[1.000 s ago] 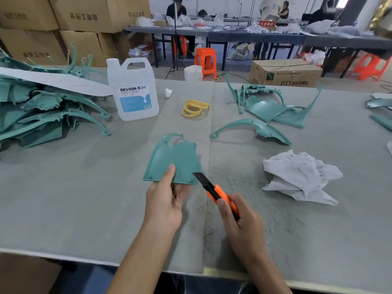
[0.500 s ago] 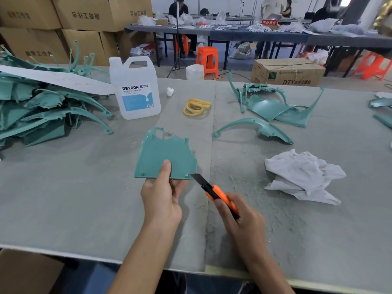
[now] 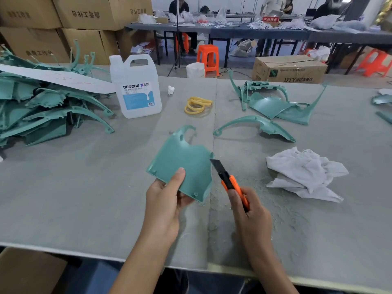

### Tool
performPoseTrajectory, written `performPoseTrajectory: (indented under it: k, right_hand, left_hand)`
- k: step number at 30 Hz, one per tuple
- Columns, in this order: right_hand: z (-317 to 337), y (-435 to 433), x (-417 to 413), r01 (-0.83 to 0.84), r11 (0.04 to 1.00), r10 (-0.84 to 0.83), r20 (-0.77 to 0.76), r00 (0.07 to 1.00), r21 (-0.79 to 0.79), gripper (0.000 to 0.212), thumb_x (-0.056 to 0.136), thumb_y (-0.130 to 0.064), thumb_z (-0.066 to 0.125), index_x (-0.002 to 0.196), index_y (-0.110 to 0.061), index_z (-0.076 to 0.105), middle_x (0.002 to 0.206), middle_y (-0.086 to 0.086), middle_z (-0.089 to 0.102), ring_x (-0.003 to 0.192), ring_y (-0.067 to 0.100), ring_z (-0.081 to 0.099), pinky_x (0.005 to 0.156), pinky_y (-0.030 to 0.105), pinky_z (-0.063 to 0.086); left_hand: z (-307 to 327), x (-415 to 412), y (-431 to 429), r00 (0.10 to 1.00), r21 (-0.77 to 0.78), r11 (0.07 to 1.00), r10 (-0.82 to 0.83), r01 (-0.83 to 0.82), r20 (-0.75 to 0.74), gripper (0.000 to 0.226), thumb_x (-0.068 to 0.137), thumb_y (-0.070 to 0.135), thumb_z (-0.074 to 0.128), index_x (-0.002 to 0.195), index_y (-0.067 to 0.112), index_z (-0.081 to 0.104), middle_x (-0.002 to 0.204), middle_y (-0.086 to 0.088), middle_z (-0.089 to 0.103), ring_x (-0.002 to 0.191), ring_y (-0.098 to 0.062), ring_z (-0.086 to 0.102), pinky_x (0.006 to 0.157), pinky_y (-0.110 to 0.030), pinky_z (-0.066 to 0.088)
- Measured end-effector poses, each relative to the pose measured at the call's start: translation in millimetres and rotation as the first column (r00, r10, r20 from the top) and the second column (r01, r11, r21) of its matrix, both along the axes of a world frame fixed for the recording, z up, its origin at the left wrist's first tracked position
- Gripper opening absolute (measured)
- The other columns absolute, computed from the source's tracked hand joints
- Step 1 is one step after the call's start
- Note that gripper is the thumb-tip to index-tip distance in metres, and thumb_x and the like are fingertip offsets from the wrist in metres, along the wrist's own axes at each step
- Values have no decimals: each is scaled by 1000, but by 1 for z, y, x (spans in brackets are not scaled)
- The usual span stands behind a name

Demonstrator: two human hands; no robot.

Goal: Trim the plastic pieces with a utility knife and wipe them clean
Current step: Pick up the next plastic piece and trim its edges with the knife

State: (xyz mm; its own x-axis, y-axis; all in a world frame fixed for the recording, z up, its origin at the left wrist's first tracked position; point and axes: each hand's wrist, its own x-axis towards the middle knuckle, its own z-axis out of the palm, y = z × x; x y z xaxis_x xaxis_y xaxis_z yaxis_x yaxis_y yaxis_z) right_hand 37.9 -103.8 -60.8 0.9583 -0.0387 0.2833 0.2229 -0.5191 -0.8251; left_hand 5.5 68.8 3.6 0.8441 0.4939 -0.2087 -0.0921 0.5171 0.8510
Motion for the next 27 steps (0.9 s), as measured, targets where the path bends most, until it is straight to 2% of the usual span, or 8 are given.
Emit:
performPoseTrajectory:
  k: [4,8,10,14,18,21,23,27]
  right_hand:
    - [-1,-1,-2,-4,999,4,1,1000,36,36,90,-78,38,94,-46,53,75,-15,64,59,10,58,52,30,38]
    - [-1,-1,-4,-39,998,39,-7,999,49,53,78,-90,39,96,-43,55,74,-17,63,59,9,57,53,30,41]
    - [-1,0,-4,-47,997,47,-5,999,57,53,76,-93,42,94,-44,55,75,-19,63,60,7,58,53,28,43]
    - [-1,0,-4,-75,997,75,9,997,34,41,79,-79,54,92,-40,57,70,-17,61,59,7,57,53,28,42]
    - [-3,-1,-4,-80,995,80,4,997,58,54,77,-89,46,91,-38,57,67,-13,60,55,10,54,52,32,43]
    - [-3,-2,-3,-58,994,57,14,998,89,53,79,-90,42,91,-41,56,69,-12,60,55,9,54,51,31,43]
    - [-3,-3,-2,-53,992,53,1,999,114,49,82,-87,43,95,-42,57,70,-10,61,55,9,55,51,28,41]
    - [-4,-3,-3,-58,989,62,-23,998,137,42,85,-80,46,96,-41,58,68,-8,61,52,8,53,51,29,41]
  left_hand:
    - [-7,-3,0,999,94,996,14,-11,-33,21,97,20,64,117,16,67,108,-3,77,96,-21,74,68,-33,60]
    - [-11,-6,-3,999,99,994,-33,36,-24,23,99,23,61,121,18,66,111,-3,76,100,-20,73,70,-32,61]
    - [-15,-7,-8,997,93,992,-79,80,-15,26,99,26,60,123,17,65,112,-4,76,102,-22,73,72,-32,61]
    - [-23,-9,-20,983,37,983,-182,182,-10,32,103,35,48,124,15,63,112,-11,75,101,-28,73,70,-31,60]
    - [-32,-9,-15,974,-35,974,-224,224,-10,30,108,26,38,125,15,60,114,-13,74,100,-29,73,69,-34,59]
    - [-37,-9,-8,988,80,988,-128,135,-83,22,104,13,47,120,14,62,109,-8,76,95,-25,74,71,-34,59]
    - [-40,-10,-1,993,213,975,-35,58,-111,19,101,11,53,109,20,67,102,-1,77,91,-20,74,73,-31,57]
    - [-30,-15,12,994,501,862,103,-77,-25,14,101,23,59,97,28,71,96,14,76,91,-5,71,73,-20,53]
